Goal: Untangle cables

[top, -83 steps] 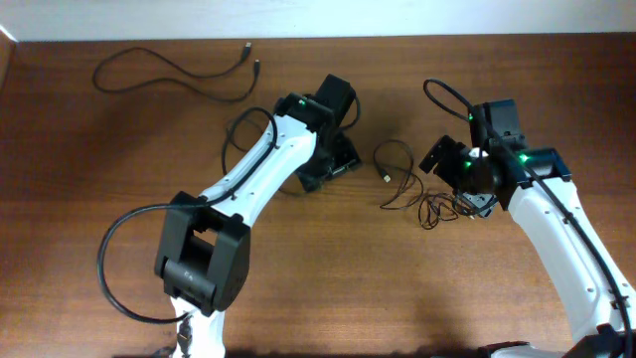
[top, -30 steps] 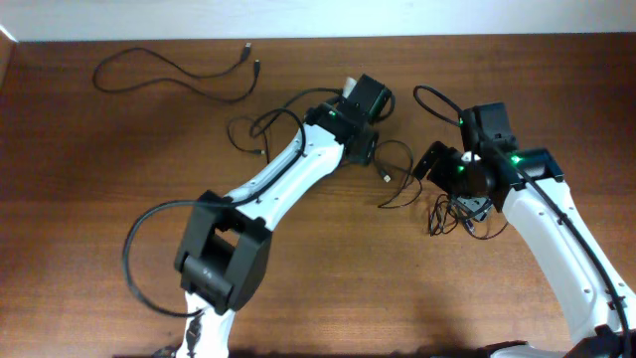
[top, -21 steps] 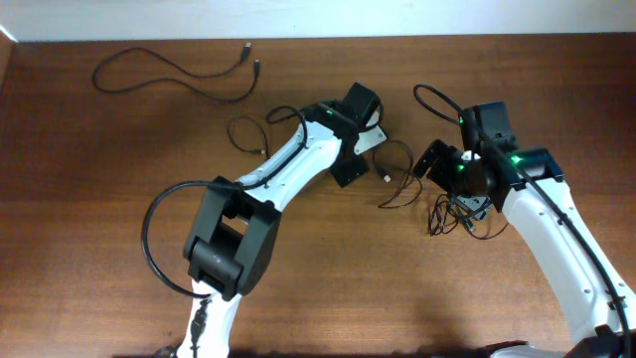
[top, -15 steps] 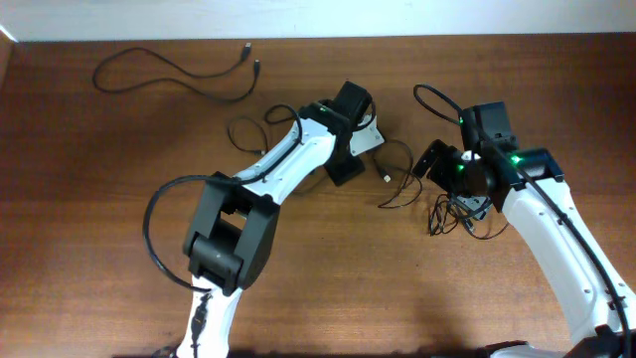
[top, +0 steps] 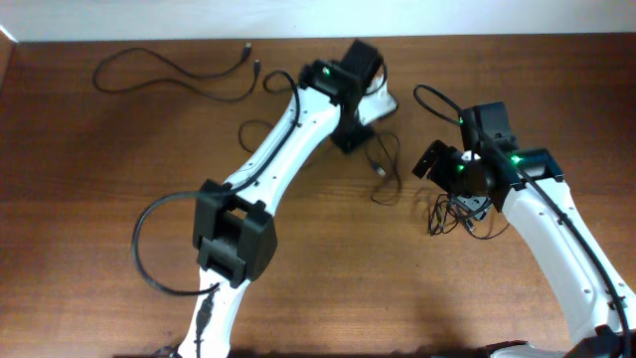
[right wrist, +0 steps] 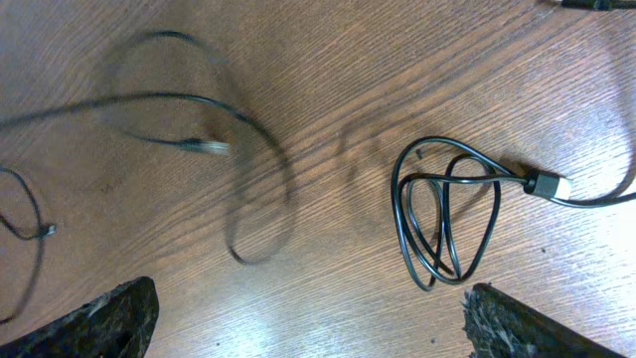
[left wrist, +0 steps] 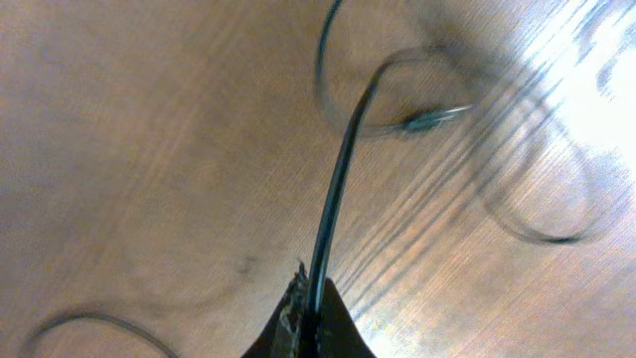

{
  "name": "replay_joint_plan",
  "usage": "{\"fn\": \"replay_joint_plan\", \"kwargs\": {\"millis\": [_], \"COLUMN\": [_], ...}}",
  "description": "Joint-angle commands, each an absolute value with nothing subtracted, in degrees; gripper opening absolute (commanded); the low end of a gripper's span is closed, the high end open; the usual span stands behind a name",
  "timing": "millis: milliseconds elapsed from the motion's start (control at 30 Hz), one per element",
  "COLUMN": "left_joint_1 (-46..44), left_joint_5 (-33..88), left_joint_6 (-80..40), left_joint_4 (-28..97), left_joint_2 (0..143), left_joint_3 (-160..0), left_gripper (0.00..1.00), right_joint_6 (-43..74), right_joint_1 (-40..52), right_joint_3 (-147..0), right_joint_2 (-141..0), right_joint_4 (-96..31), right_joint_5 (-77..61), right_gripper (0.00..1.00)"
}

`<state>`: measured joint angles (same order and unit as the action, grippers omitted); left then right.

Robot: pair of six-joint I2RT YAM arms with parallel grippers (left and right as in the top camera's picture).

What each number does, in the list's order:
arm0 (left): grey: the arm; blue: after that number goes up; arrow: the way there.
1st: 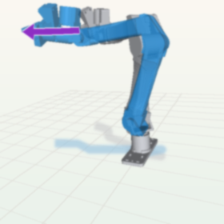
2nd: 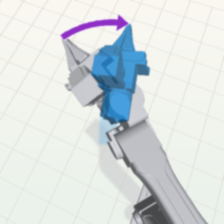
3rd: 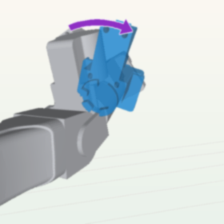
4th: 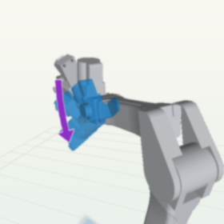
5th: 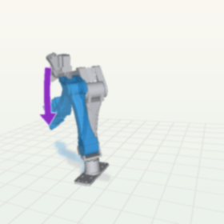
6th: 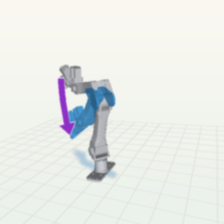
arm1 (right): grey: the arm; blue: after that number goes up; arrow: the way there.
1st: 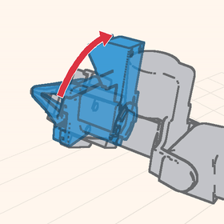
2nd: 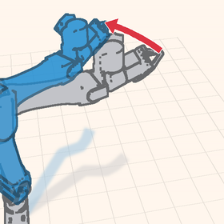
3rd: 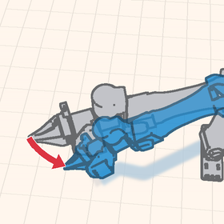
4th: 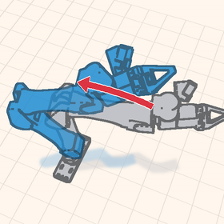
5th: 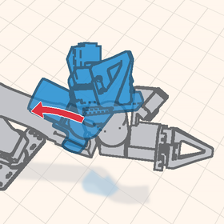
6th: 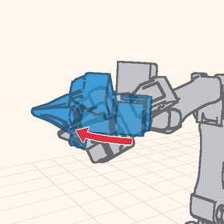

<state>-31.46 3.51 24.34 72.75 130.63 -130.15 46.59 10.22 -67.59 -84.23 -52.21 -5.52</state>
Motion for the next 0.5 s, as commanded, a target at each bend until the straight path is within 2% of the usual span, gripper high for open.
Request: {"fn": "replay_joint_plan", "kwargs": {"millis": [0, 100, 333, 400, 433, 467], "left_joint_1": [-31.3, -31.3, -31.3, -31.3, -31.3, -30.9], "left_joint_5": [14.5, 23.2, 29.0, 31.2, 30.2, 28.6], "left_joint_6": [22.2, 20.1, 12.2, 12.2, 12.2, 11.7], "left_joint_4": [80.7, 87.3, 92.7, 93.4, 93.8, 94.0], "left_joint_2": [130.1, 130.1, 130.1, 130.1, 129.6, 128.7], "left_joint_3": [-146.4, -161.9, -177.1, -179.0, -179.9, -179.9], "left_gripper": [0.0, 0.0, 0.0, 0.0, 0.0, 0.0], "right_joint_6": [47.0, 47.0, 43.1, 43.1, 43.2, 44.3], "right_joint_1": [10.5, 10.5, 10.5, 10.5, 10.5, 10.5], "right_joint_3": [-67.5, -67.5, -67.6, -67.6, -67.6, -67.6], "right_joint_2": [-84.4, -84.4, -84.4, -84.4, -84.4, -84.4], "right_joint_4": [-52.1, -49.2, -37.8, -37.6, -40.7, -44.4], "right_joint_5": [-7.3, -17.7, -23.0, -16.2, -5.4, 3.1], "right_gripper": [0.98, 0.98, 0.98, 0.98, 0.91, 0.91]}}
